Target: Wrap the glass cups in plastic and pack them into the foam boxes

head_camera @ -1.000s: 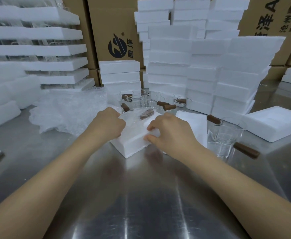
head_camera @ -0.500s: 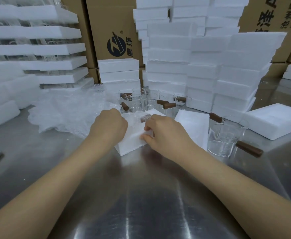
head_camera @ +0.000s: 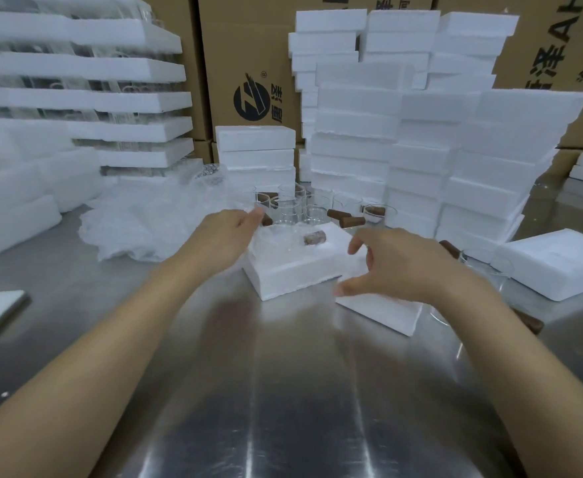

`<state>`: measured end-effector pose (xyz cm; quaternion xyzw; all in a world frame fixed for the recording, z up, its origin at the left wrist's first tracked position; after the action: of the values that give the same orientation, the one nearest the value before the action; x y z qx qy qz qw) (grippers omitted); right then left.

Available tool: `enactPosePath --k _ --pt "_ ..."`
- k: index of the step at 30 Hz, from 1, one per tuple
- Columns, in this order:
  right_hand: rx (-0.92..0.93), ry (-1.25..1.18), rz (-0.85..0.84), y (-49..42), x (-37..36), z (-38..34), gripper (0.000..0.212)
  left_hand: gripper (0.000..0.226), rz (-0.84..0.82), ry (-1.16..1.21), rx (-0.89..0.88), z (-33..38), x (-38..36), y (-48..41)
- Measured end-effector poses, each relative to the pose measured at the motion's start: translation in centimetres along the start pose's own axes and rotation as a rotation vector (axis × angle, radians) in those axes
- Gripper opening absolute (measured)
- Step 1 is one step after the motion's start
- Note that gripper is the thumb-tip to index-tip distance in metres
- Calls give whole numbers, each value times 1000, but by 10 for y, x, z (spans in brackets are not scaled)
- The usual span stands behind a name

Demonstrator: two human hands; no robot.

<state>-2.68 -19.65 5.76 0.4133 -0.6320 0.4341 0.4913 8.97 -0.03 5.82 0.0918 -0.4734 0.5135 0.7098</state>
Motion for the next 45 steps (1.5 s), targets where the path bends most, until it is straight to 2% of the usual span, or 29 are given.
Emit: enactPosePath --k 3,5,8,11,14,16,17,20,21,24,27,32,34,35,37,39,42,45 --pt "52 14 -134 0 -11 -6 50 95 -292 -58 36 -8 -21 4" --pt "94 -92 -112 -1 -6 -10 34 107 -353 -94 17 -9 -28 7" --pt "125 -409 35 -3 23 -3 18 91 -340 -101 -41 -7 -31 5" --pt "159 -789 186 -1 54 12 20 84 -348 -109 -52 -10 -32 3" --pt "183 -993 168 3 63 20 19 71 -337 -8 -75 -11 -30 1" --pt "182 -926 117 2 56 16 15 58 -321 56 -114 -10 -31 0" --pt "178 -878 103 1 51 13 13 58 -313 58 -139 -9 -30 1" --pt "170 -802 95 -3 35 3 13 86 -186 -72 -268 3 -27 2" --pt "164 -771 98 -5 29 1 14 86 -105 -130 -345 13 -26 4" --pt "158 -667 104 -9 16 -2 17 63 83 -249 -543 42 -34 11" --pt "142 -599 129 -12 13 1 21 47 150 -246 -521 49 -44 14" --pt "112 -510 163 -10 20 4 18 38 161 -199 -480 49 -45 4" --pt "96 -409 61 -8 17 5 8 34 164 -184 -451 49 -45 0" --pt "79 -345 -24 -6 12 5 13 33 160 -199 -449 50 -46 -2" --pt "25 -230 -220 -1 0 8 36 37 135 -231 -463 52 -48 -3" --pt "1 -138 -345 5 -10 8 56 48 114 -329 -479 53 -53 -4" --pt "27 1 -430 10 -23 3 70 63 94 -535 -499 56 -60 -6" --pt "83 -16 -430 12 -25 -4 58 64 44 -419 -539 58 -61 -3"
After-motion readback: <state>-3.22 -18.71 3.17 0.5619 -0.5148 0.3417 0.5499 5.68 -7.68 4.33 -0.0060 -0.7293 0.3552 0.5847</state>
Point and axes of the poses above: each hand's wrist, its own y-axis away from the middle knuckle, its own x-axis out of the back of the hand, z = x × y, the point moved 8 cm from there along -y, towards the middle knuckle, and after that the axes turned 8 degrees about -x, right-handed, at the moved point
